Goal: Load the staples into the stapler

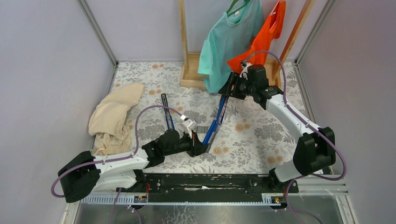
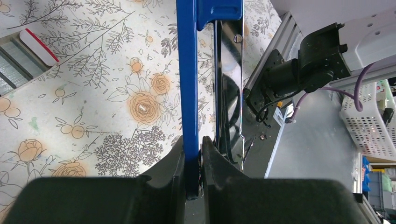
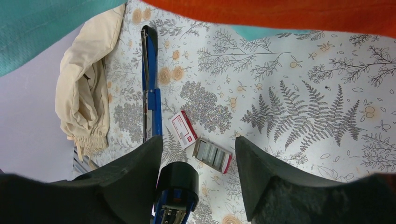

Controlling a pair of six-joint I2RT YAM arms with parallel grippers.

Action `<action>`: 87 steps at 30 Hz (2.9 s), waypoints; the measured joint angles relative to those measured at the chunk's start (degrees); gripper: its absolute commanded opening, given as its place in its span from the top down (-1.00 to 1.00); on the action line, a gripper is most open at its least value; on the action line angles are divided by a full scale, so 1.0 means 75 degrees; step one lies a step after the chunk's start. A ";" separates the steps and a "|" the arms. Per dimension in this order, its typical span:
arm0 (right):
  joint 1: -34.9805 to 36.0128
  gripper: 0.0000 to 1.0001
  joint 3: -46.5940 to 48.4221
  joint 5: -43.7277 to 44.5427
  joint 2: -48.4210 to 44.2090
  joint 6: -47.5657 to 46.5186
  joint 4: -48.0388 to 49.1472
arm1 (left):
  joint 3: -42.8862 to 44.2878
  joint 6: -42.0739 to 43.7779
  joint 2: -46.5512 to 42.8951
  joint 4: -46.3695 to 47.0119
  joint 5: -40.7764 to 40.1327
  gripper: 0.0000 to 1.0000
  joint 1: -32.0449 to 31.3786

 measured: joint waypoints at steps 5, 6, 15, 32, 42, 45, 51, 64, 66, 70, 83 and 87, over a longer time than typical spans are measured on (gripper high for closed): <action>0.0000 -0.63 -0.0119 0.0079 -0.0009 0.0189 0.0254 | -0.0093 -0.0277 0.0023 0.0271 0.0052 1.00 0.0175; 0.0003 -0.67 -0.0157 0.0096 -0.0029 0.0248 0.0303 | -0.0102 -0.0356 0.0052 0.0318 0.0061 1.00 0.0251; 0.0405 -0.82 -0.1017 0.0338 -0.1105 0.0574 0.0527 | -0.0131 -0.1154 0.0536 0.0487 -0.0079 1.00 0.0968; 0.1935 -0.52 -0.2008 0.0793 -0.1192 0.1317 0.1332 | 0.0090 -0.1938 0.1183 0.1011 -0.0149 1.00 0.1107; 0.2165 -0.09 -0.2116 0.1294 -0.0863 0.1530 0.1434 | 0.0128 -0.2142 0.1204 0.1078 -0.0341 1.00 0.1107; 0.2200 0.04 -0.2159 0.1314 -0.0863 0.1585 0.1457 | 0.0131 -0.2159 0.1204 0.1084 -0.0356 1.00 0.1107; 0.2273 0.09 -0.2159 0.1311 -0.0833 0.1597 0.1507 | 0.0181 -0.2215 0.1309 0.1128 -0.0356 1.00 0.1107; 0.2349 0.98 -0.2157 0.1323 -0.0641 0.1711 0.1743 | 0.0204 -0.2203 0.1367 0.1093 -0.0370 0.68 0.1107; 0.2355 1.00 -0.2157 0.1335 -0.0641 0.1699 0.1740 | 0.0204 -0.2197 0.1367 0.1084 -0.0376 0.50 0.1107; 0.2363 1.00 -0.2154 0.1445 -0.0644 0.1655 0.1635 | 0.0204 -0.2101 0.1367 0.1075 -0.0376 0.15 0.1107; 0.2425 1.00 -0.1513 0.2804 -0.0653 0.0245 -0.0114 | 0.0251 -0.1830 0.0880 0.0530 -0.0650 -0.56 0.1107; 0.2390 1.00 -0.1513 0.3337 -0.0460 -0.0323 -0.0895 | 0.0332 -0.1635 0.0478 0.0262 -0.0903 -0.65 0.1110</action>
